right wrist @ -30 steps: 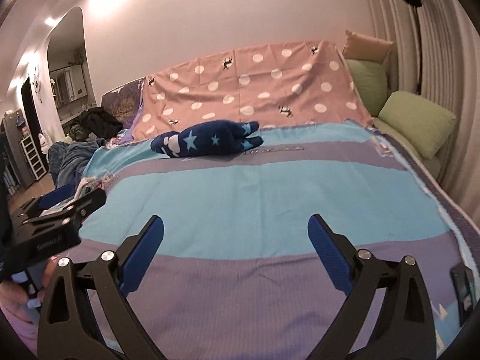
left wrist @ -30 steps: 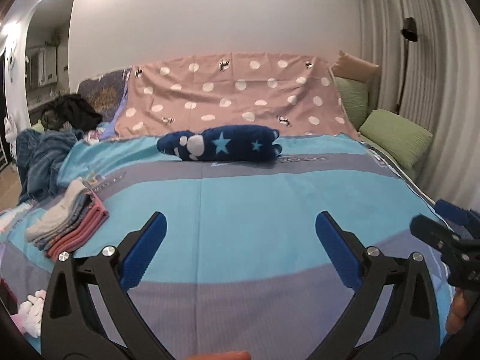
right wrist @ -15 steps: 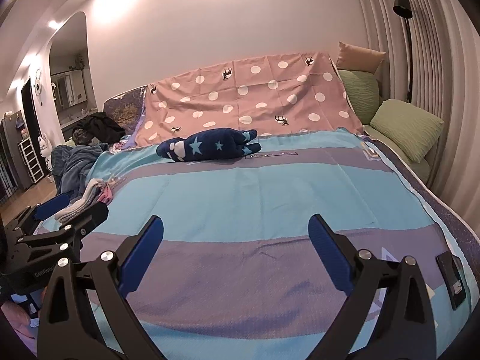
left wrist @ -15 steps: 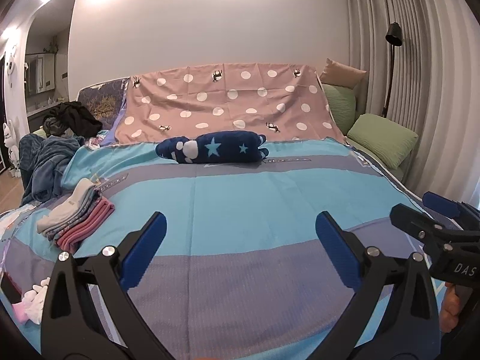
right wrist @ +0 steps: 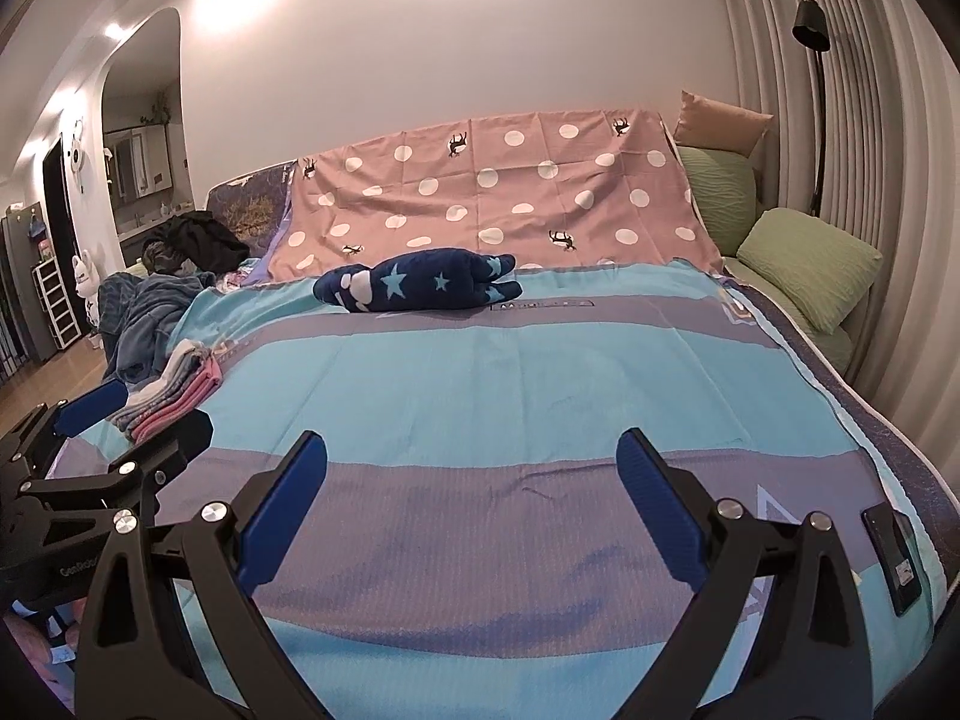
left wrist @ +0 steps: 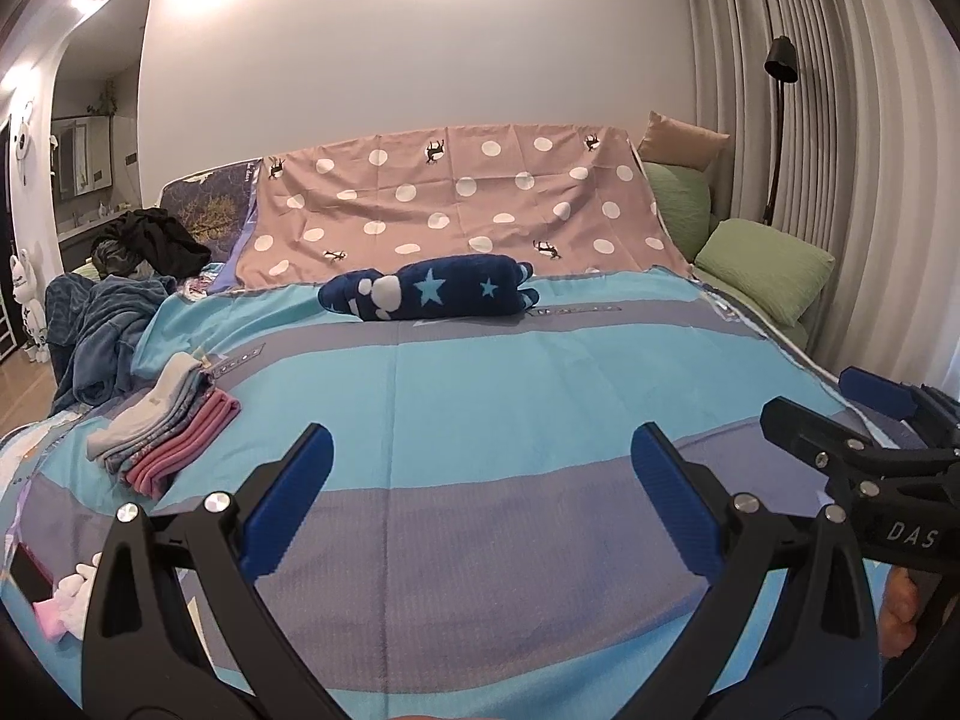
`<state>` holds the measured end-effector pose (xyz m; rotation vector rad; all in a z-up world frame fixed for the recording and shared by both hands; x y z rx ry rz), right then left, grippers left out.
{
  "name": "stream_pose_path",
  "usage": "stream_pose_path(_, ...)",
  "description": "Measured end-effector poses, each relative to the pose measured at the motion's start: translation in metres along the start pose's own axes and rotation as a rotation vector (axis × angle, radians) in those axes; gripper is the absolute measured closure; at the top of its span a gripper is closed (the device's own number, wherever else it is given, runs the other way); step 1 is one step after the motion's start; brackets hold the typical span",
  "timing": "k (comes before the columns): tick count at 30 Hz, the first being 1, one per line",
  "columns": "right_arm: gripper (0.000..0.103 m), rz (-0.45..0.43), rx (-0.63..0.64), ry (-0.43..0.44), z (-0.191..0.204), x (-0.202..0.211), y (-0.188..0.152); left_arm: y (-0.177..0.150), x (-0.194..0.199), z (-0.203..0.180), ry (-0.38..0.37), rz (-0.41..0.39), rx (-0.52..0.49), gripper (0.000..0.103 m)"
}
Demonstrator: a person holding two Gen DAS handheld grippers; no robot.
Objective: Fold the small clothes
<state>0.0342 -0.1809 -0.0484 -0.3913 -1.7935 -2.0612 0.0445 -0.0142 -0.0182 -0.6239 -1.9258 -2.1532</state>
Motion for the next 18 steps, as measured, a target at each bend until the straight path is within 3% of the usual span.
stream_pose_path(18,0.005,0.026,-0.007,0.002,0.0015,-0.0073,-0.0078,-0.0073,-0.0064,-0.0046,0.025,0.019,-0.022,0.002)
Point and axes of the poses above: each gripper's, at about its wrist camera, not at the fingertips, and x roughly against the way its jaws point, z to its left, y to its top, the point moved 6 cm from there along -x, roughly the way its jaws point, and after that the axes turned 5 degrees about y, right-handed, at the moved point
